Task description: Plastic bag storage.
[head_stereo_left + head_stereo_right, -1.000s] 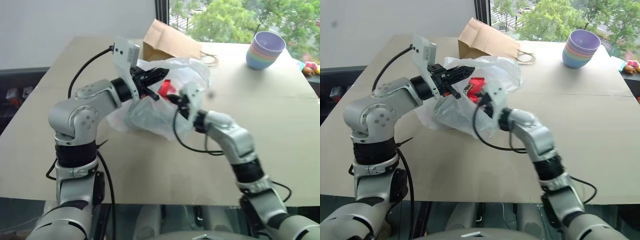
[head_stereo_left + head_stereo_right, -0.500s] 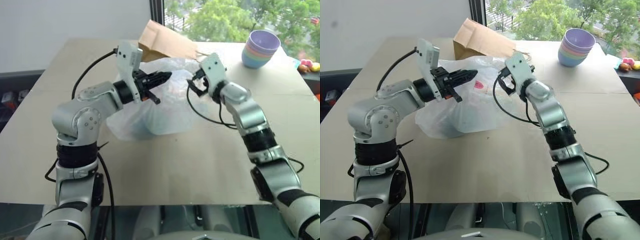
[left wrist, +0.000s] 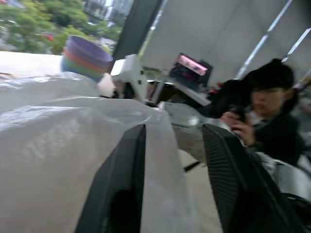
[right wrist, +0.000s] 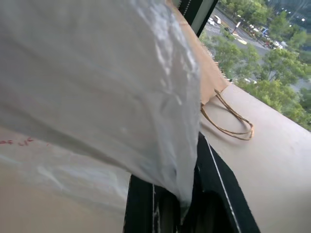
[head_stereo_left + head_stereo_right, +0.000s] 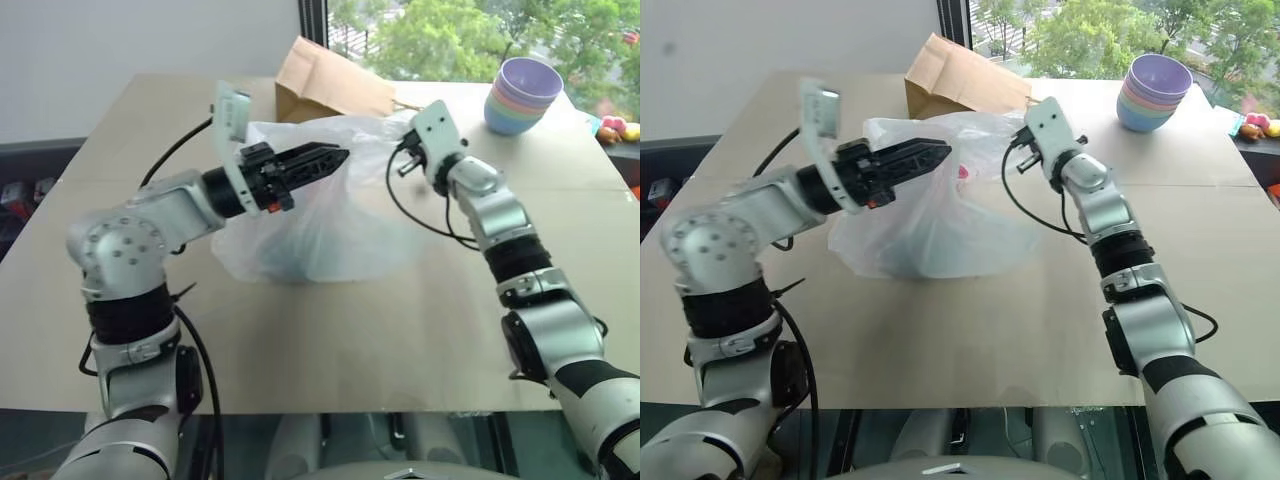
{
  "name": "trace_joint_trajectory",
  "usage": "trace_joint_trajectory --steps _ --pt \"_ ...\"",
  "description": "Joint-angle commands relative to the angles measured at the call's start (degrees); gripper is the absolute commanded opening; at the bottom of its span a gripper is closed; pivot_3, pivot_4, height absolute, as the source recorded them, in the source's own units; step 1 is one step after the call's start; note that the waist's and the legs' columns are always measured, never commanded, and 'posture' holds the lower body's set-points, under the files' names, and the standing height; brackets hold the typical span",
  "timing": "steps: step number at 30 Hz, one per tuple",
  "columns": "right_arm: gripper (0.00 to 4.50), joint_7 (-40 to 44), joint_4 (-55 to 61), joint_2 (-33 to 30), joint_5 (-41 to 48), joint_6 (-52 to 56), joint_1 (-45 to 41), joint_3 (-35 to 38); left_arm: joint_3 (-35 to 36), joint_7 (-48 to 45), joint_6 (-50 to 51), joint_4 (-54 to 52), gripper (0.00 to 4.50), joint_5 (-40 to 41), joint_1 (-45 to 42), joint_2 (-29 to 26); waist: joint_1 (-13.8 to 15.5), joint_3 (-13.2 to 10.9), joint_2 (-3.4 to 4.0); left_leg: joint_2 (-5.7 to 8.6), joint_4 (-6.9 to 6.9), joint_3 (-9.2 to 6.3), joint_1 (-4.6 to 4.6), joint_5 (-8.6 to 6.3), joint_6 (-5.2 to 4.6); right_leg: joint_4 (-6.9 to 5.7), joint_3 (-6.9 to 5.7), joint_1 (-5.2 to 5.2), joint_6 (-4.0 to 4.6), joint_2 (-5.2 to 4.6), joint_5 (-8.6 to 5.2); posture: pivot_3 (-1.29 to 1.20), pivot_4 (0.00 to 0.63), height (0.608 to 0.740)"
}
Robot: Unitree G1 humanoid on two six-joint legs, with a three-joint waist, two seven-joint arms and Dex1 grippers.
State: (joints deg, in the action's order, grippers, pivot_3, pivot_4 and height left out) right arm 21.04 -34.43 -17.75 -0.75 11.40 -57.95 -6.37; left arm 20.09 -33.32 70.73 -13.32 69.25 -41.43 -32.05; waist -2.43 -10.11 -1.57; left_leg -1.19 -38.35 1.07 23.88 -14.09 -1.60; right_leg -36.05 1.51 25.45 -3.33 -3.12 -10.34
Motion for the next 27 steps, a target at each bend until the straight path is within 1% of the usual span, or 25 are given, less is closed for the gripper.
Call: trace_joint_trajectory --steps 1,3,6,7,10,12,13,15,18,20,22,23,25,27 --pt "0.0 1.4 7.4 -4.4 0.1 3.0 2.5 2.9 1.8 -1.8 4.2 -1.4 3.03 8.6 3.1 -3.9 0.1 0.0 0.0 0.01 0.0 0.0 -0.04 0.0 0.0 -0.01 0.0 -0.03 0.0 0.0 0.0 0.0 0.15 0.74" --pt "0.0 2.0 11.9 -6.8 0.2 6.2 5.5 3.7 0.1 -4.2 4.8 -4.3 3.03 8.8 6.0 -7.0 0.2 0.0 0.0 0.01 0.0 0.02 -0.04 0.0 0.0 0.0 -0.03 -0.05 0.01 0.0 0.0 0.0 0.15 0.74" --pt "0.0 2.8 21.5 -10.3 0.3 12.6 11.9 5.1 -1.4 -9.0 6.9 -8.3 3.03 11.9 12.2 -11.6 0.2 0.0 0.0 0.01 0.01 0.05 -0.02 0.0 0.0 0.03 -0.02 -0.04 0.01 0.0 -0.01 0.0 0.15 0.74" --pt "0.0 3.1 25.4 -11.5 0.5 14.9 15.0 5.8 -2.2 -11.4 6.7 -9.9 3.03 10.6 15.5 -13.5 0.2 0.0 0.0 0.01 0.01 0.07 -0.02 0.0 0.0 0.05 -0.02 -0.05 0.01 0.0 -0.01 0.0 0.15 0.74" --pt "0.0 3.2 34.2 -13.8 1.0 21.2 22.4 7.5 -5.9 -17.1 2.8 -11.2 3.03 3.2 23.1 -17.9 0.2 0.0 0.05 0.0 0.04 0.14 -0.05 0.0 0.0 0.05 0.02 -0.02 0.02 0.02 -0.03 0.0 0.15 0.74" --pt "0.0 2.9 38.4 -15.2 0.6 24.3 26.5 8.5 -10.2 -20.8 -2.0 -11.1 3.03 -3.6 25.9 -20.5 0.2 0.0 0.05 -0.02 0.03 0.14 -0.06 0.0 -0.01 0.07 0.02 -0.02 0.04 0.09 -0.05 0.0 0.15 0.74" --pt "0.0 2.8 40.2 -15.8 0.4 25.6 28.2 9.0 -13.0 -21.0 -5.3 -10.5 3.03 -8.0 26.3 -20.8 0.2 0.0 0.05 -0.03 0.03 0.15 -0.09 0.0 -0.01 0.06 0.02 -0.03 0.04 0.1 -0.05 0.0 0.15 0.74" --pt "0.0 2.9 44.2 -16.8 0.6 28.5 32.0 10.1 -18.9 -18.2 -11.1 -6.6 3.03 -16.9 24.6 -18.8 0.8 0.1 0.17 -0.03 -0.01 0.14 -0.17 0.01 0.0 0.06 0.02 -0.1 0.22 0.11 -0.18 0.0 0.15 0.74" --pt "0.0 3.1 51.2 -16.8 2.0 33.4 36.5 11.7 -25.1 -16.8 -20.1 0.8 3.03 -27.8 20.3 -14.6 1.7 0.1 0.25 -0.01 -0.12 0.15 -0.27 0.01 -0.01 0.1 0.03 -0.27 0.08 0.12 -0.27 0.0 0.15 0.74" --pt "0.0 2.9 56.6 -16.4 2.9 37.0 39.1 12.2 -26.0 -12.7 -24.6 9.0 3.03 -33.4 15.0 -9.9 1.9 0.1 0.21 -0.02 -0.17 0.12 -0.19 0.02 -0.01 0.1 0.02 -0.26 0.15 0.15 -0.21 0.0 0.15 0.74" --pt "0.0 2.7 62.4 -15.5 4.0 41.0 41.2 12.3 -26.0 -11.1 -30.4 17.6 3.03 -38.4 9.5 -7.2 2.1 0.1 0.21 -0.02 -0.22 0.09 -0.12 0.02 -0.01 0.12 0.03 -0.25 0.19 0.16 -0.17 0.0 0.15 0.74" --pt "0.0 2.4 64.8 -15.0 4.3 42.7 41.9 12.0 -25.1 -12.7 -31.3 19.8 3.03 -38.3 7.6 -6.6 2.3 0.1 0.19 0.0 -0.22 0.07 -0.12 0.01 -0.02 0.1 0.02 -0.26 0.12 0.15 -0.11 0.0 0.15 0.74" --pt "0.0 1.7 68.2 -13.9 5.0 45.6 42.6 11.6 -21.5 -18.2 -27.3 19.5 3.03 -32.4 6.1 -6.6 1.7 0.1 0.16 -0.03 -0.22 -0.01 -0.06 0.01 -0.02 0.12 -0.05 -0.24 0.0 0.21 -0.04 0.0 0.15 0.74" --pt "0.0 1.1 70.1 -12.9 5.6 47.7 42.6 11.1 -16.4 -25.0 -16.3 15.4 3.03 -20.8 7.0 -9.4 1.0 0.1 0.16 -0.04 -0.21 0.1 -0.07 0.0 -0.03 0.12 0.07 -0.2 0.0 0.2 -0.04 0.0 0.15 0.74"
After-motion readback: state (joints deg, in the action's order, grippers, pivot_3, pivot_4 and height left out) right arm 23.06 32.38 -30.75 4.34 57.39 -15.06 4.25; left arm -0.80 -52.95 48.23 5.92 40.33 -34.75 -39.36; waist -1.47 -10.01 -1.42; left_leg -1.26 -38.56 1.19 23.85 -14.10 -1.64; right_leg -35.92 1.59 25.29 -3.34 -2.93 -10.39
